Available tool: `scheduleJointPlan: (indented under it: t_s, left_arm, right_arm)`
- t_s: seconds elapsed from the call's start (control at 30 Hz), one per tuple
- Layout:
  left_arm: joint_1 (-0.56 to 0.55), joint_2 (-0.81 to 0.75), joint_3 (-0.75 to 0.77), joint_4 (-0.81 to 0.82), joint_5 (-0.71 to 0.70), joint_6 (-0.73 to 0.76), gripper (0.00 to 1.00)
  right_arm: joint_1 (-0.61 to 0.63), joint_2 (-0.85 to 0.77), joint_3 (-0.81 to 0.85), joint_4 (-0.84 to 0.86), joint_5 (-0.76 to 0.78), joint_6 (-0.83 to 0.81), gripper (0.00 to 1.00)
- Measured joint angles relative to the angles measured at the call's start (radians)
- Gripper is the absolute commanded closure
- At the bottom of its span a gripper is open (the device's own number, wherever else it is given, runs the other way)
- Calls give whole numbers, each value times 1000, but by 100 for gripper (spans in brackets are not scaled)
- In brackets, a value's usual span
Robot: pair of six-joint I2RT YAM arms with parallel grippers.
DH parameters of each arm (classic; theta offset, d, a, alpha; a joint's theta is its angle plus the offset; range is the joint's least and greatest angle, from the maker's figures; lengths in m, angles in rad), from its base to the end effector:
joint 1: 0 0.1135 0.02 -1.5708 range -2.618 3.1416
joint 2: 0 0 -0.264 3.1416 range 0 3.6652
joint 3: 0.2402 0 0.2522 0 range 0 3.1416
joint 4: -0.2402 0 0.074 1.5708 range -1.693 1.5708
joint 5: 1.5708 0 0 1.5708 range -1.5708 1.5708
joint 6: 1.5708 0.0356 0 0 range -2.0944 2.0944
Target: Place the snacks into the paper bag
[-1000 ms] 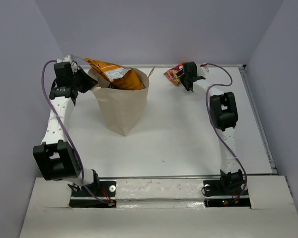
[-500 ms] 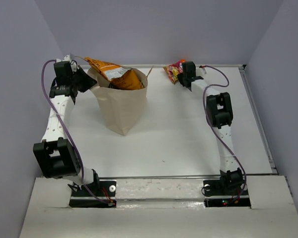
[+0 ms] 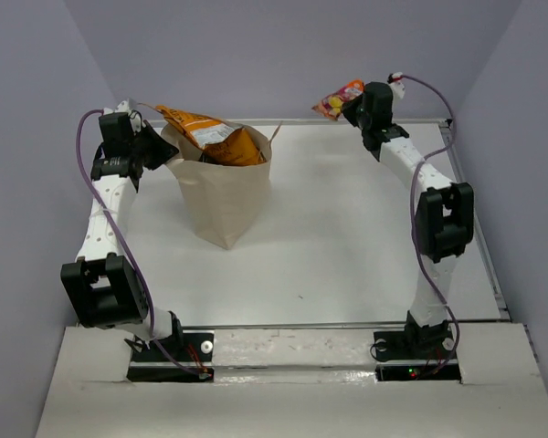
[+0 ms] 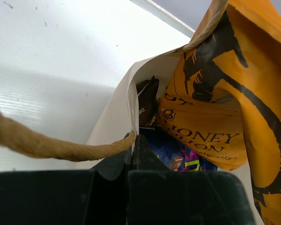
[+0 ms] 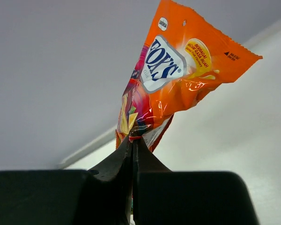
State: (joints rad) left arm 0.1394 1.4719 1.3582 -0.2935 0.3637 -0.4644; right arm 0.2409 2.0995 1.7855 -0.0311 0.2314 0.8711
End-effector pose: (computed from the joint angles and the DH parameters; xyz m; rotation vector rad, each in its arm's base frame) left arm 0.3411 0.0351 0.3655 -0.3600 1.9612 -0.5699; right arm 0.4942 0.1130 0.2861 0.7502 1.7912 0.5272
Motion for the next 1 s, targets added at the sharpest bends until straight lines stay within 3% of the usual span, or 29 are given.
scheduleJointPlan:
  t_s: [0.2, 0.4, 0.47, 0.63, 1.0]
  left_arm:
    - [-1, 0, -2, 5, 2, 0, 100]
    - [-8, -2, -2, 7, 3, 0, 100]
    - [-9, -2, -2, 10, 3, 0, 100]
    - [-15, -2, -2, 14, 3, 0, 100]
    - [-15, -3, -2, 14, 3, 0, 100]
  right_arm:
    - [59, -202, 100, 124, 21, -178, 99]
    - [295, -150, 432, 205, -34, -411, 99]
    - [377, -135, 475, 216, -82, -463, 99]
    - [509, -96, 478, 170, -197, -563, 99]
    - [570, -93, 250, -184, -233, -810, 99]
